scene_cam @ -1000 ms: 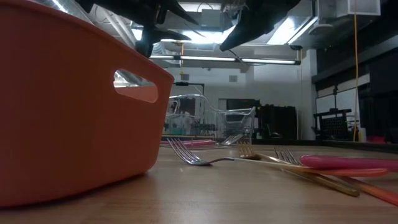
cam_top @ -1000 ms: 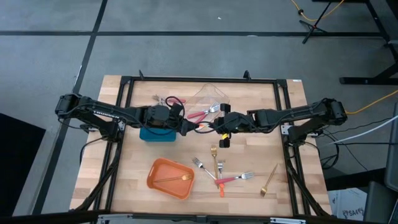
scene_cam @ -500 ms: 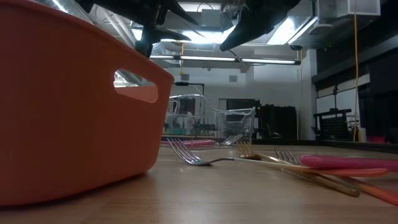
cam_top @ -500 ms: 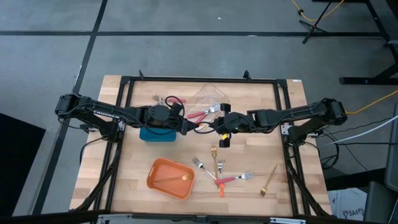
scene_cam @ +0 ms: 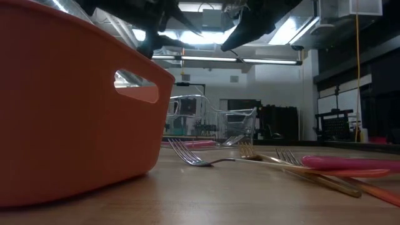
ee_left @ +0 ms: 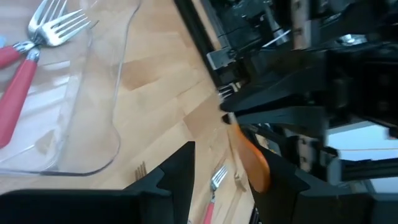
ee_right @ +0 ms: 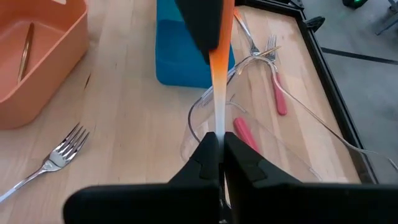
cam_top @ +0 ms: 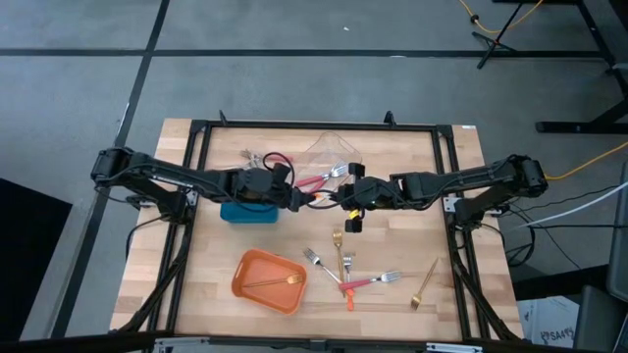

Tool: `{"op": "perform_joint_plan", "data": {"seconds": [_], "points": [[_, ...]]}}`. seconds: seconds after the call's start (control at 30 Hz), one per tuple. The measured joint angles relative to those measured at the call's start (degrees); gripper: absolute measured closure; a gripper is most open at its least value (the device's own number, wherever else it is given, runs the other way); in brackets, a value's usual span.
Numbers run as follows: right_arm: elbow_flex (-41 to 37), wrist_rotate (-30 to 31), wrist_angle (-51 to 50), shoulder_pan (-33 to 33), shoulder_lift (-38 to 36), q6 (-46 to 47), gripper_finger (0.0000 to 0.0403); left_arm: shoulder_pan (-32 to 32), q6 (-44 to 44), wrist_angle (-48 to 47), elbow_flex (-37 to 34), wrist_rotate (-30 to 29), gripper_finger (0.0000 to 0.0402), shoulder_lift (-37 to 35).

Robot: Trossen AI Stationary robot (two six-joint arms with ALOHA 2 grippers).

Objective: Sort silverware by color (type)
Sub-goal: Put the orange fork into the blue bin

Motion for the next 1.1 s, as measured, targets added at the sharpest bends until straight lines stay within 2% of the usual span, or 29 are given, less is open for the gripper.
{"op": "perform_joint_plan", "data": {"seconds": [0.17,0.53,1.1], "points": [[0.0,-0.1,-1.3,0.0,0.0,0.1,0.0402,0.0,0.0,3.2,0.0,-0.6,0.0268,1.8],[-0.2,-0.5,-2.2,0.0,0.0,1.4,0.0402,0.0,-1.4,3.4,0.0,-1.5,0.0273,2.1],[-0.2,-0.5,-2.9,0.0,0.0,1.4,0.0402,0.1,-1.4,3.3,0.0,-1.5,0.034,2.1]]}}
